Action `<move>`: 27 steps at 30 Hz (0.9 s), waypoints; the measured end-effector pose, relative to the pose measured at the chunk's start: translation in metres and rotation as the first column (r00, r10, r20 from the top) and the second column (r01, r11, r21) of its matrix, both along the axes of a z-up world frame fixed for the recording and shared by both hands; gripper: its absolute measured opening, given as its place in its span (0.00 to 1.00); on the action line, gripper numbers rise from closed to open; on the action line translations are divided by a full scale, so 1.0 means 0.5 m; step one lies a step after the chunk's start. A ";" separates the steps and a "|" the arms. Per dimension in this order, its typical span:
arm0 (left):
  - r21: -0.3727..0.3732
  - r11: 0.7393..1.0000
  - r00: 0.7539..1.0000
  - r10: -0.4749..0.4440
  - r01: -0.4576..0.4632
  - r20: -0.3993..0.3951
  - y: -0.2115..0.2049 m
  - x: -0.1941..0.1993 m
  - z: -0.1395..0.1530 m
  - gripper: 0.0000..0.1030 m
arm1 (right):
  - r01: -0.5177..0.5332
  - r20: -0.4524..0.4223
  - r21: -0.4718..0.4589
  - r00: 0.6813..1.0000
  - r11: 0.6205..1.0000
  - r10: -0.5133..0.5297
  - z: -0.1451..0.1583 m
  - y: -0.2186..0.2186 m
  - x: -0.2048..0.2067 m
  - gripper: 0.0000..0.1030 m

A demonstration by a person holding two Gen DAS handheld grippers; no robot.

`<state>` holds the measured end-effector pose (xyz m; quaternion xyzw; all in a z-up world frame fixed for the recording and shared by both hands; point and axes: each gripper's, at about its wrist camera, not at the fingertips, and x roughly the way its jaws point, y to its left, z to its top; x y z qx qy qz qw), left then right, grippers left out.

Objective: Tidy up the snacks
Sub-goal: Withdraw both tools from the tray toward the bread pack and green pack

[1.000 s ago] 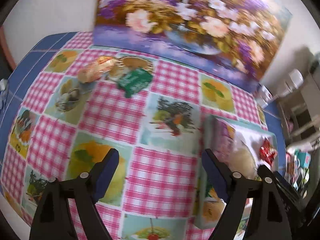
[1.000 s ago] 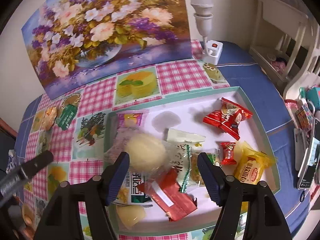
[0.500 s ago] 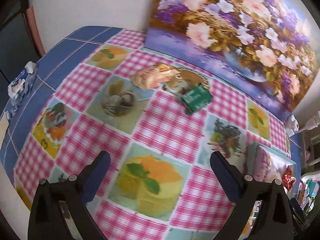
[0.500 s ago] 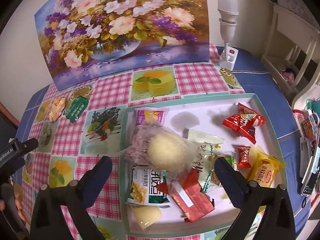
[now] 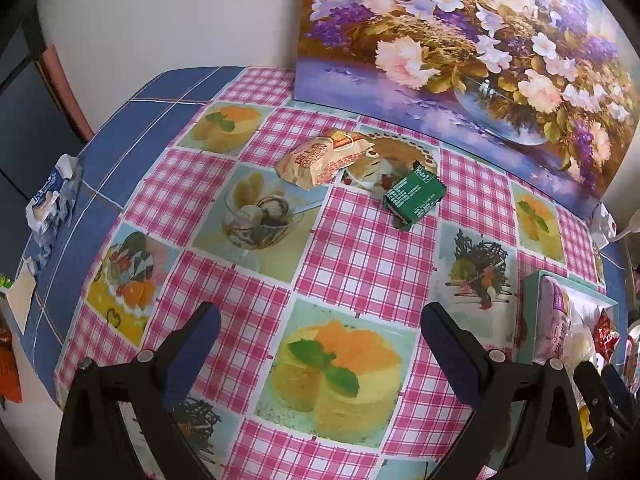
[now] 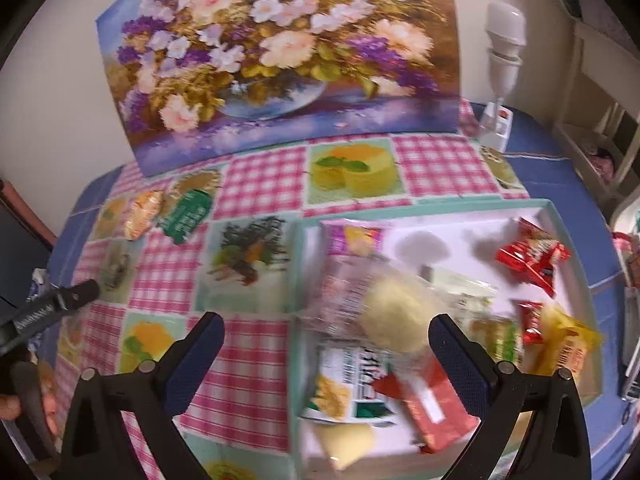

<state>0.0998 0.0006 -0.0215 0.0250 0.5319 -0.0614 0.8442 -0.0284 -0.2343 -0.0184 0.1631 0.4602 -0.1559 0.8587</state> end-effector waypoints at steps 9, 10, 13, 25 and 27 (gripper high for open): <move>-0.003 1.000 1.000 0.012 -0.012 0.005 0.021 0.041 0.003 0.97 | -0.074 0.046 -0.002 0.996 0.997 0.074 0.000 0.052 0.077 1.00; -0.008 1.000 1.000 0.017 -0.017 0.004 0.027 0.050 0.002 0.97 | -0.090 0.046 -0.006 0.995 0.996 0.090 -0.002 0.058 0.086 1.00; -0.020 0.999 0.999 0.032 -0.032 -0.004 0.040 0.073 -0.003 0.97 | -0.131 0.043 -0.010 0.990 0.991 0.131 -0.009 0.078 0.120 1.00; -0.087 0.989 0.993 0.114 -0.116 -0.031 0.107 0.160 -0.022 0.97 | -0.163 0.036 0.017 0.986 0.987 0.162 -0.034 0.100 0.207 1.00; -0.089 0.988 0.992 0.125 -0.127 -0.037 0.112 0.171 -0.029 0.97 | -0.167 0.042 0.024 0.985 0.986 0.166 -0.038 0.102 0.222 1.00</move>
